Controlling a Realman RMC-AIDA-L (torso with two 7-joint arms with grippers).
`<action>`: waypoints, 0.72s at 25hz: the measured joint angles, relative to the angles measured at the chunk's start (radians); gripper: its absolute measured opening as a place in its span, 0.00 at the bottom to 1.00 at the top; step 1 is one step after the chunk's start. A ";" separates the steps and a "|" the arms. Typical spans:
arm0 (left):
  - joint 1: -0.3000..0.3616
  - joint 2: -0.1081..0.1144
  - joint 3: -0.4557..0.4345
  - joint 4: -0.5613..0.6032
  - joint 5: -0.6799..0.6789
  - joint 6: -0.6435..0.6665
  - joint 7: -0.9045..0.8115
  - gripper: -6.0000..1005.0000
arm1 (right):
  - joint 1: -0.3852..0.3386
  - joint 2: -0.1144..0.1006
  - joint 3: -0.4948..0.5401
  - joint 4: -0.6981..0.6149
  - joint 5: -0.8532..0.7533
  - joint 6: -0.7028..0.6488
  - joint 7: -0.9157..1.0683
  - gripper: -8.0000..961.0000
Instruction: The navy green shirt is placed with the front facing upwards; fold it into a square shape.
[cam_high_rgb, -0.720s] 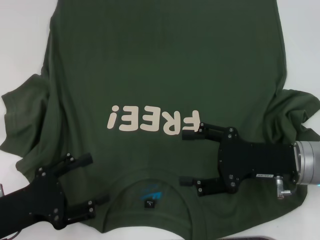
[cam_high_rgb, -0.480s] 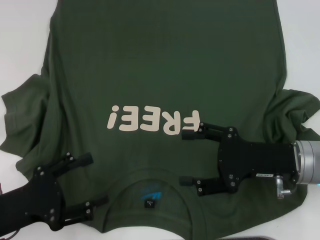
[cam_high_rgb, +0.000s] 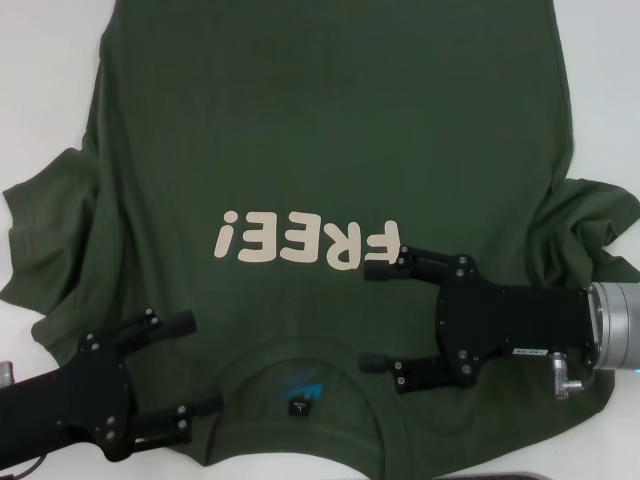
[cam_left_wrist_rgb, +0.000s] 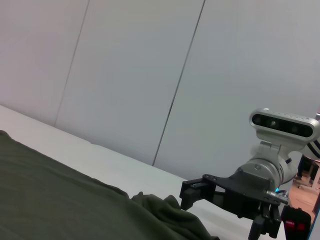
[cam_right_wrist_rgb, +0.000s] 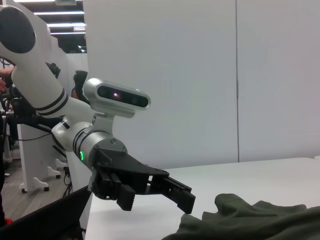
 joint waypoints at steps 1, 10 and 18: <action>0.000 0.000 0.000 0.000 -0.001 0.000 0.000 0.87 | 0.000 0.000 0.000 0.000 0.000 0.000 0.000 0.96; -0.086 0.004 -0.169 0.097 -0.020 0.004 -0.417 0.87 | 0.008 0.000 0.013 -0.005 0.001 -0.017 0.033 0.96; -0.172 0.091 -0.217 0.214 -0.013 -0.103 -1.122 0.86 | 0.014 -0.003 0.020 -0.009 0.004 -0.040 0.038 0.96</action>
